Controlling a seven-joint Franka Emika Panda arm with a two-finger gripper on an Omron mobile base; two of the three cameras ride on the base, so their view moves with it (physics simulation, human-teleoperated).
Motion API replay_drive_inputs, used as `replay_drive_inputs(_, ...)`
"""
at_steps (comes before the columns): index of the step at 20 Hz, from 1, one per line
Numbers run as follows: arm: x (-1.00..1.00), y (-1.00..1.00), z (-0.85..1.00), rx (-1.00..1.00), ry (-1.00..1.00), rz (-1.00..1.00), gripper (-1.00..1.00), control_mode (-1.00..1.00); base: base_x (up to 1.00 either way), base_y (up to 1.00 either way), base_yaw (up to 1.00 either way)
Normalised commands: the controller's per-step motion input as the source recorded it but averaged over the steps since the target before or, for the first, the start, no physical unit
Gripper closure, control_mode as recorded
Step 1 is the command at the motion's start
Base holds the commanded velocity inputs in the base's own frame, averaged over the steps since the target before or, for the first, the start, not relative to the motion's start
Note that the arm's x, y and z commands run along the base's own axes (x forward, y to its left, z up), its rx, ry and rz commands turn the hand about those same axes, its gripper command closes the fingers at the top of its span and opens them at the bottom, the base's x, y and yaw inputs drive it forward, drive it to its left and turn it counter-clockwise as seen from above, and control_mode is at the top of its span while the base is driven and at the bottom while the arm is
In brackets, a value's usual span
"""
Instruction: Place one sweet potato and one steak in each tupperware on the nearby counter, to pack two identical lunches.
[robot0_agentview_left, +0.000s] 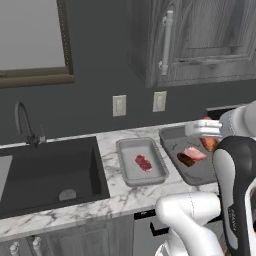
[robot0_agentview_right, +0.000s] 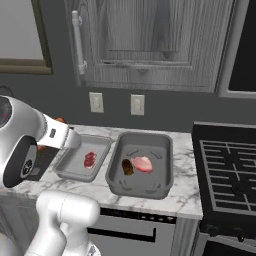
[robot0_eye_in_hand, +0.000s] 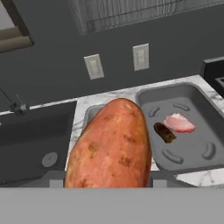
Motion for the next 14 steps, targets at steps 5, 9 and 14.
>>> replay_drive_inputs(5, 0.31, 0.16, -0.35, -0.02, 0.1, 0.0, 1.0, -1.0, 0.11, 0.03, 0.0)
replay_drive_inputs(9, 0.17, 0.29, -0.58, -0.05, 0.08, 0.0, 1.0, -1.0, 0.0, 0.0, 0.0)
replay_drive_inputs(14, 0.2, 0.32, -0.56, -0.04, 0.08, 0.0, 1.0, -1.0, 0.0, 0.0, 0.0)
